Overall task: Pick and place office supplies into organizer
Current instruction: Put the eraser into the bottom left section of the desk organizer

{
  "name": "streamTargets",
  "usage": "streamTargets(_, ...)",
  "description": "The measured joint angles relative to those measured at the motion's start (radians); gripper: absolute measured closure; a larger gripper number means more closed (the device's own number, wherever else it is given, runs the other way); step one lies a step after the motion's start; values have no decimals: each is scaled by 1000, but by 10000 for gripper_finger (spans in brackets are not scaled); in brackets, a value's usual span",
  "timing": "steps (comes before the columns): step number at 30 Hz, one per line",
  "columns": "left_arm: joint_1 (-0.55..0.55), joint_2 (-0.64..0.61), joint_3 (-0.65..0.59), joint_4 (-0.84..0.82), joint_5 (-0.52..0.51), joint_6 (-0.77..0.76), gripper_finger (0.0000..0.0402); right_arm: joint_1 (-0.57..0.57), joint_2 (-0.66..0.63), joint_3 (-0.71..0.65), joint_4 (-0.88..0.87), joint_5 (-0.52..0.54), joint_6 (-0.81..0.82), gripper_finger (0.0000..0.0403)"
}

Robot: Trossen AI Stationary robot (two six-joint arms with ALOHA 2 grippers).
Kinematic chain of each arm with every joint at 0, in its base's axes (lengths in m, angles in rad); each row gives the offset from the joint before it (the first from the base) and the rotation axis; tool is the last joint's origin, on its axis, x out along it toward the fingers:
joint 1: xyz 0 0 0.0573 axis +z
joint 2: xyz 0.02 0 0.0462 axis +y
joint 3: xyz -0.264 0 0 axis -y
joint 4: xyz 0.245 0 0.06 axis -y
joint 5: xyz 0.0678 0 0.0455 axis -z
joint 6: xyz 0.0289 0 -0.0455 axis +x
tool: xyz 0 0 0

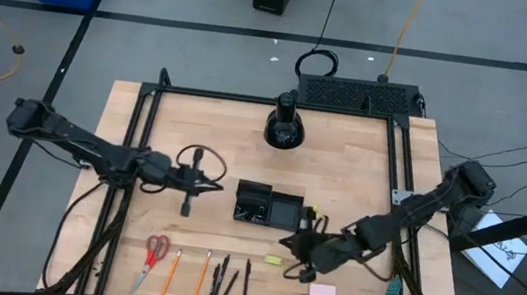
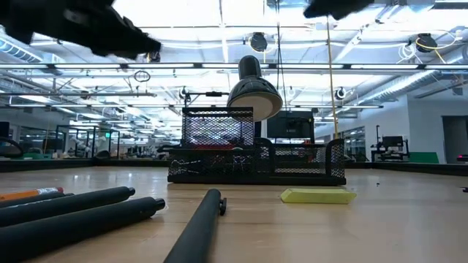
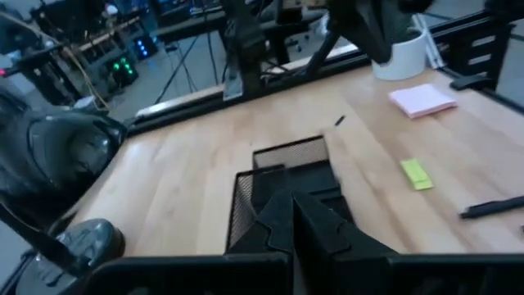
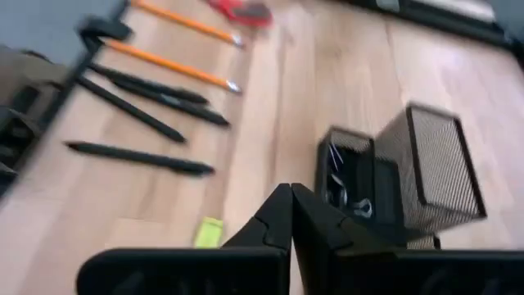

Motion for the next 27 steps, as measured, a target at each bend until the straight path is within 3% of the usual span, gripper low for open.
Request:
streamTargets(14,-190,-153,0,-158,-132,69,399,39,-63,-30,47,-49,-4,403)
streamTargets(20,-222,-252,-15,-221,-181,105,400,37,-120,-164,229,1,-80,403)
streamTargets(27,-180,-443,-150,-134,-170,150,401,-17,-278,-378,389,3,-43,403)
